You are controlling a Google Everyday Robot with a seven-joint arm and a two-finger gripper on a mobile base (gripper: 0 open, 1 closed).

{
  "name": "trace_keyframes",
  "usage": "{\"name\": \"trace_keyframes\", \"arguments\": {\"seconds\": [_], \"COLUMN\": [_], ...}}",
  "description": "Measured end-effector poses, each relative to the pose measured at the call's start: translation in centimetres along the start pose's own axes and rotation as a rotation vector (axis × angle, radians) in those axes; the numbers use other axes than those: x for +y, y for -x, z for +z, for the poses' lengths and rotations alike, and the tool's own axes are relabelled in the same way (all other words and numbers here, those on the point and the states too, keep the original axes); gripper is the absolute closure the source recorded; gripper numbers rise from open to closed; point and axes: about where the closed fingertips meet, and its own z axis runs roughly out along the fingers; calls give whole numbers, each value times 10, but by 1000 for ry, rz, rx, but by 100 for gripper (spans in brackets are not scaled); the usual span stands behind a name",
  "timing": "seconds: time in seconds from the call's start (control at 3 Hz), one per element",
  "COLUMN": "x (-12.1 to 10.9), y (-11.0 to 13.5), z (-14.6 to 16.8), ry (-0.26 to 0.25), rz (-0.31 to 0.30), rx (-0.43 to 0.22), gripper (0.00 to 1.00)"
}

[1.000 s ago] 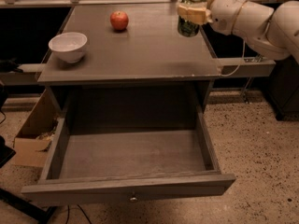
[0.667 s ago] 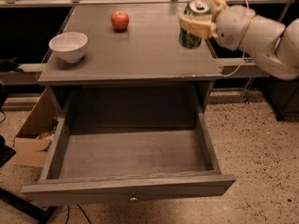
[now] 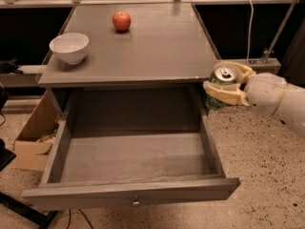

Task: Place green can into top drawer

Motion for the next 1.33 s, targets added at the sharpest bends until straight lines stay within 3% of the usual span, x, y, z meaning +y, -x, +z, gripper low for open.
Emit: {"name": "trace_keyframes", "arguments": {"seconds": [0.67,1.0,1.33], "x": [5,43,124], "y": [-16,-49,-87], "z": [16,56,121], "ry": [10,68,235], "rz": [16,36,45], "rx": [5,41,93], "gripper": [100,100,100]}}
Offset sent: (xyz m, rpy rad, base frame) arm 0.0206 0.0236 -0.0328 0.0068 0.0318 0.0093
